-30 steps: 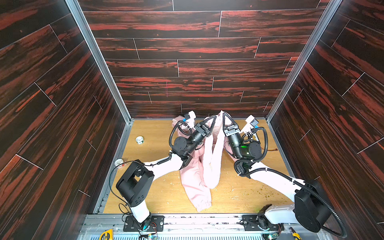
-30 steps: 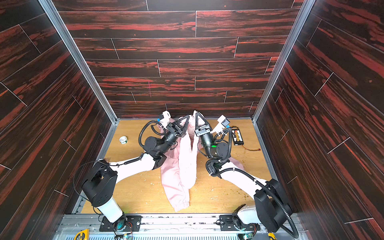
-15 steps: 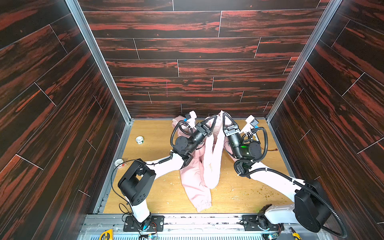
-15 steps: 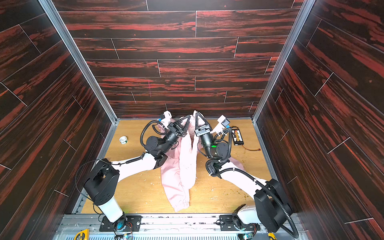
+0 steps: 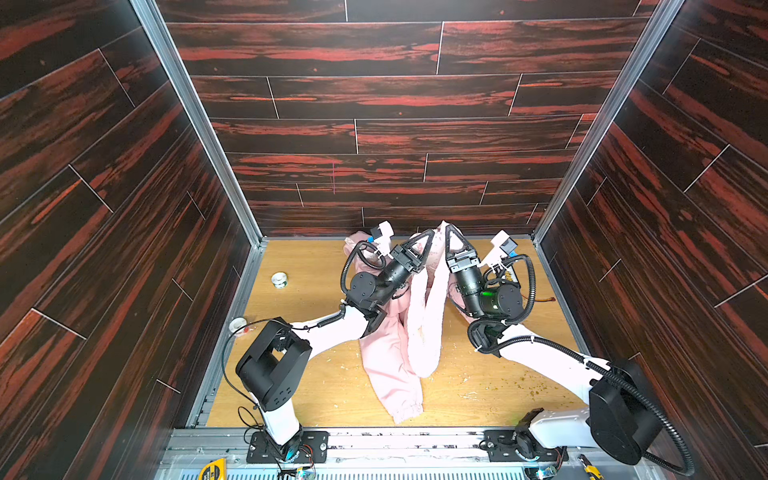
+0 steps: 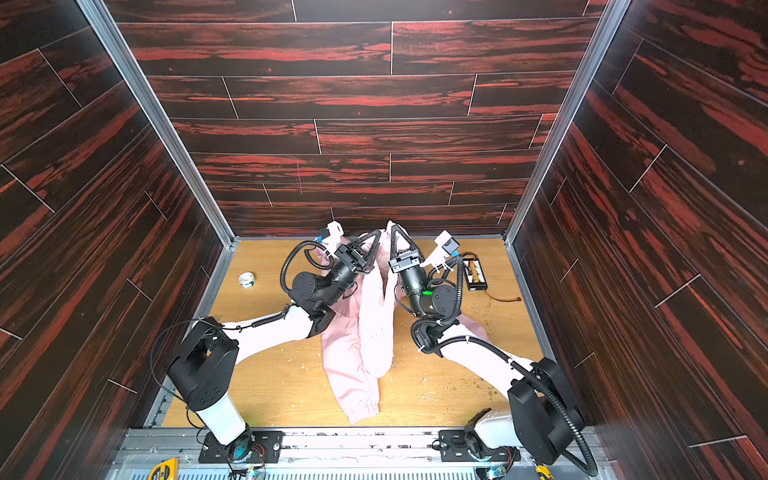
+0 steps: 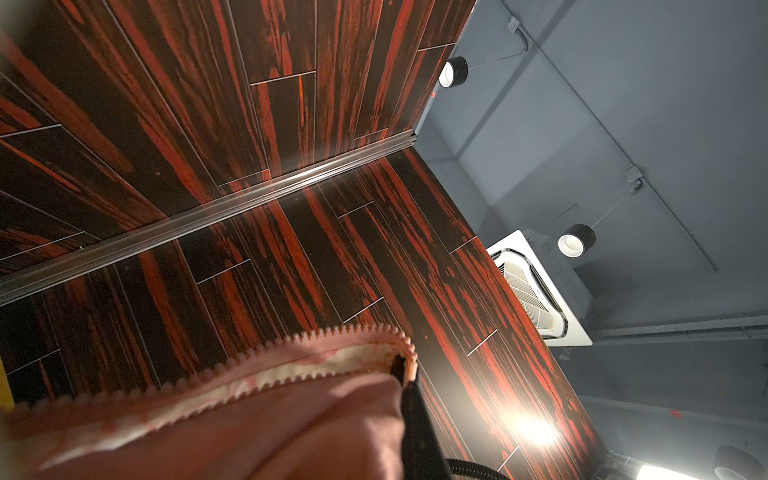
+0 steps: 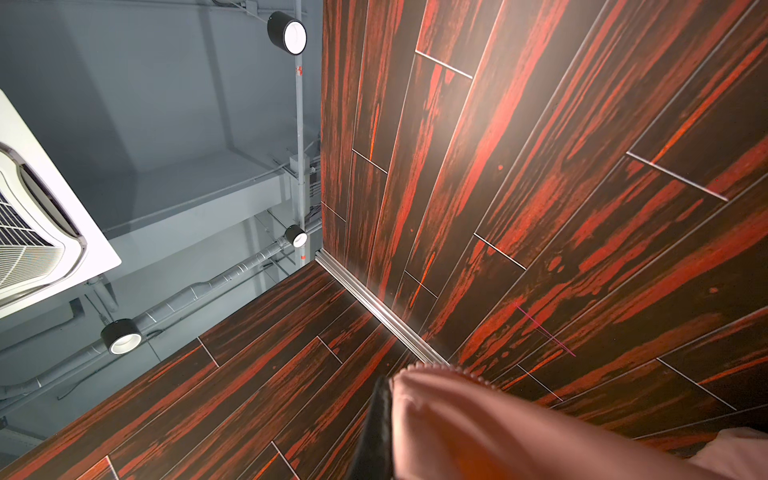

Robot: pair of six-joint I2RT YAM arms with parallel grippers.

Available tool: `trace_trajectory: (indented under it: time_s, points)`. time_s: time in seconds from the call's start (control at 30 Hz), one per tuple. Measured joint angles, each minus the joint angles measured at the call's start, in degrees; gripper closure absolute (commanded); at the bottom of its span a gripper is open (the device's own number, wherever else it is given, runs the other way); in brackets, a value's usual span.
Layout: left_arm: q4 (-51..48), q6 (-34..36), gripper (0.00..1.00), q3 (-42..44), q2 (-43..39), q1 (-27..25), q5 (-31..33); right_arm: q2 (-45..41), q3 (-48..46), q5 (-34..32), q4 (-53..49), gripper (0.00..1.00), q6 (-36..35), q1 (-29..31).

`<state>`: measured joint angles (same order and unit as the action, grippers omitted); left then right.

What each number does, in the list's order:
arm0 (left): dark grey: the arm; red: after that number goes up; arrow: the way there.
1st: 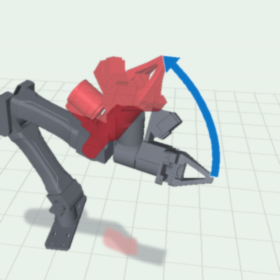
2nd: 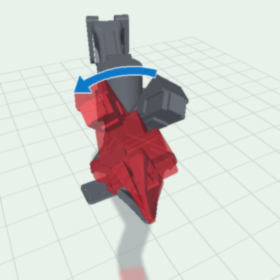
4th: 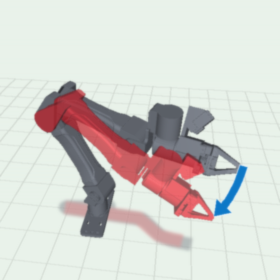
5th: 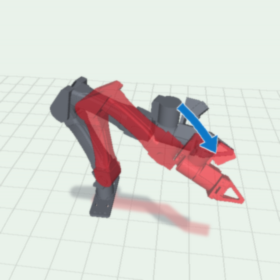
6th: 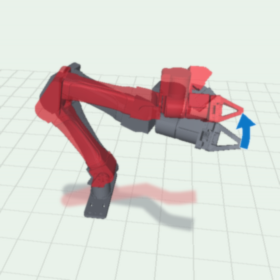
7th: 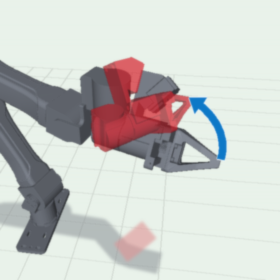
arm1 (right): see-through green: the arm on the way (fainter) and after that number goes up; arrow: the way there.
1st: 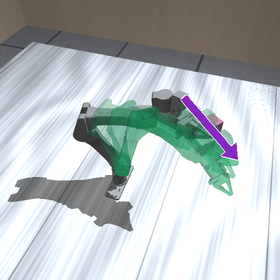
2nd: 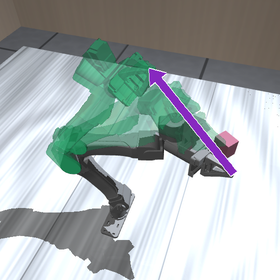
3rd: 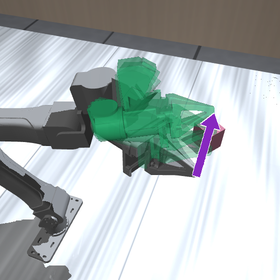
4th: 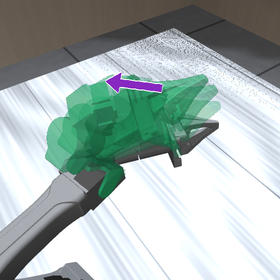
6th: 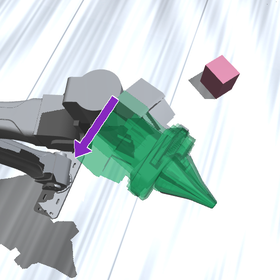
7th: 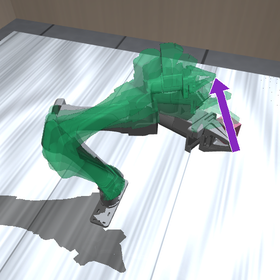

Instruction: Zip up the jacket

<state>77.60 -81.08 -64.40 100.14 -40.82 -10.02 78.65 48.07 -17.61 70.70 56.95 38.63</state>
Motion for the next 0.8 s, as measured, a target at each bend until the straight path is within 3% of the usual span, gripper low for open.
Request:
trace_trajectory:
  time_s: [0.8]
  points:
    - [0.0,0.0,1.0,-0.42,0.0,-0.02,-0.02,0.0,0.0,-0.59,-0.9,1.0,-0.2,0.11]
